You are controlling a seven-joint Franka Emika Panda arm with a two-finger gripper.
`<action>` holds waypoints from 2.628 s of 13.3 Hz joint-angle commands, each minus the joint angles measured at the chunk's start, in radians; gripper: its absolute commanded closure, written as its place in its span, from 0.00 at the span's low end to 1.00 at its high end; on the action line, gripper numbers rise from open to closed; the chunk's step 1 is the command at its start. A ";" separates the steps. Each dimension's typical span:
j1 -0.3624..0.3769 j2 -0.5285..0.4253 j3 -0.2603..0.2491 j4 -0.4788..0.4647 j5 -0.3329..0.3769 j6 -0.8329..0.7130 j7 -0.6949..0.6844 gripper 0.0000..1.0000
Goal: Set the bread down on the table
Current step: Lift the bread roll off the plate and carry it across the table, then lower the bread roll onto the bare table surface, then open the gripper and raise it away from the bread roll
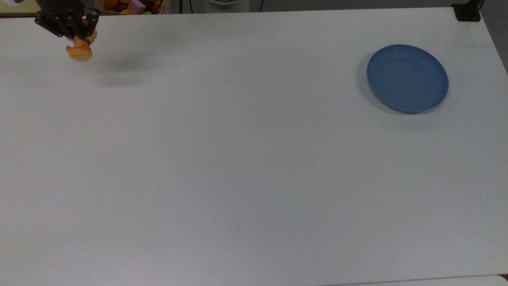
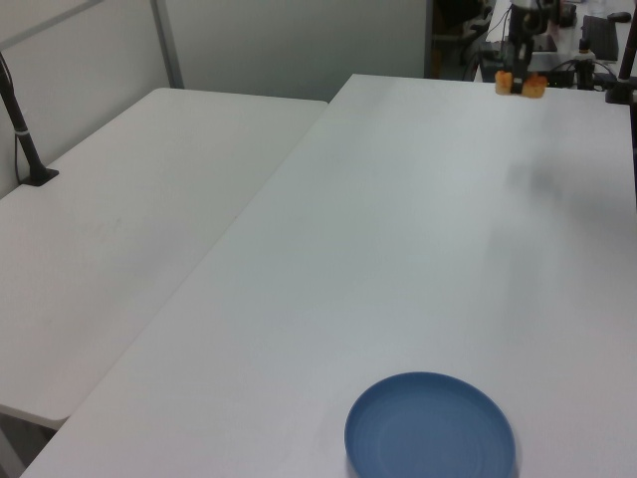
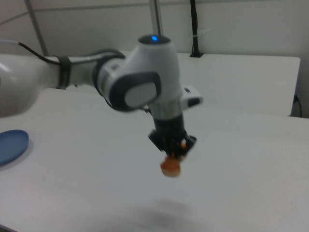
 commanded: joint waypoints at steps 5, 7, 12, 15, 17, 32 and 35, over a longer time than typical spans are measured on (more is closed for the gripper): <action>-0.132 0.164 -0.016 -0.122 0.016 0.341 -0.148 1.00; -0.154 0.211 -0.015 -0.117 0.017 0.370 -0.195 1.00; -0.163 0.280 -0.007 -0.111 0.019 0.422 -0.219 0.41; -0.163 0.300 -0.007 -0.111 0.017 0.432 -0.225 0.00; -0.164 0.301 -0.007 -0.112 0.017 0.433 -0.226 0.00; -0.099 -0.062 0.186 0.025 -0.004 0.056 0.316 0.00; -0.094 -0.095 0.301 0.111 -0.070 -0.105 0.461 0.00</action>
